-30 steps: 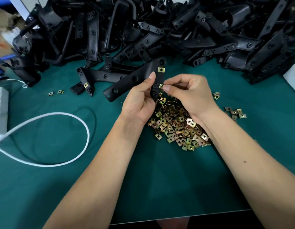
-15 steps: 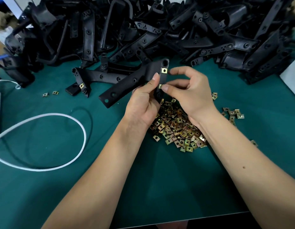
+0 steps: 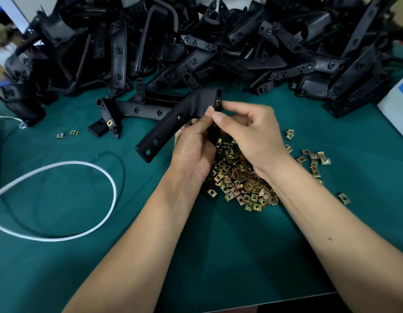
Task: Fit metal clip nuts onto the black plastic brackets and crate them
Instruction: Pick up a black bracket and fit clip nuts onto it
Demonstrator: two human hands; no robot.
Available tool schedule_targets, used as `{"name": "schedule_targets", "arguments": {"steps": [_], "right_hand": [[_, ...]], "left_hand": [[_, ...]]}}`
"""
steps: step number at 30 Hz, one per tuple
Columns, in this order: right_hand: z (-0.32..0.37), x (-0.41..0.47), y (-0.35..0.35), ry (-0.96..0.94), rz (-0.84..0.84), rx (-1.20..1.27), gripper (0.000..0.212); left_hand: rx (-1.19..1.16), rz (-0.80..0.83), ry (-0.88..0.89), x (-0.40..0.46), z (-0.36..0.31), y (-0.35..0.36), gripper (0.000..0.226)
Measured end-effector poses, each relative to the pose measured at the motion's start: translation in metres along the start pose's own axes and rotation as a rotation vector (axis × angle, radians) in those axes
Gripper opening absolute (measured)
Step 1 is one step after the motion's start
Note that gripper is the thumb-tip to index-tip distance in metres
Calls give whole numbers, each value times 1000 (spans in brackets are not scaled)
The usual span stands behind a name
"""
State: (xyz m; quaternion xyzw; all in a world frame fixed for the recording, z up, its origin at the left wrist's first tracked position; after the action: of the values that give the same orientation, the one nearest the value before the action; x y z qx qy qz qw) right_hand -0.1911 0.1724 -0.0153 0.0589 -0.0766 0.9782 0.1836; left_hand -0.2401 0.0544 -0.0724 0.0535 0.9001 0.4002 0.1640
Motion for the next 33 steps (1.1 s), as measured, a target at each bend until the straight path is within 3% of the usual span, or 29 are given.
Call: {"name": "schedule_targets", "arguments": {"steps": [3, 5, 8, 12, 15, 20, 25, 28, 33], "right_hand": [[-4, -1, -4, 56, -79, 22, 41], [-3, -1, -10, 68, -118, 12, 34], [0, -5, -26, 98, -175, 29, 24], [14, -20, -63, 83, -266, 155, 13], [29, -38, -114, 10, -378, 248, 14], [45, -101, -242, -111, -677, 261, 19], [30, -196, -372, -182, -909, 287, 19], [-10, -262, -430, -85, -1049, 322, 20], [-124, -374, -492, 267, -1242, 221, 12]], "left_hand": [[80, -27, -37, -4, 4, 4, 15], [131, -16, -52, -6, 8, 9, 34], [194, 52, 73, -13, 3, 27, 40], [431, 297, 331, -41, 2, 80, 28], [570, 448, 452, -64, 13, 128, 30], [642, 843, 478, -121, 62, 207, 45], [686, 1060, 205, -186, 166, 270, 42], [847, 1216, 45, -230, 254, 289, 41], [1178, 1379, 132, -283, 376, 273, 38]]}}
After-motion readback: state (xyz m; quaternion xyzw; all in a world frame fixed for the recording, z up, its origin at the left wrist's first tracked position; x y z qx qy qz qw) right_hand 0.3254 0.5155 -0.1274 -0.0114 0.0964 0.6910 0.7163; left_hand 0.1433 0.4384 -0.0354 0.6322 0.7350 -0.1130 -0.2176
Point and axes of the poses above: each hand's wrist, its own x-axis towards the middle knuckle, its own y-axis out of the palm, z = x × y, the point moved 10 cm from there along x, towards the middle knuckle
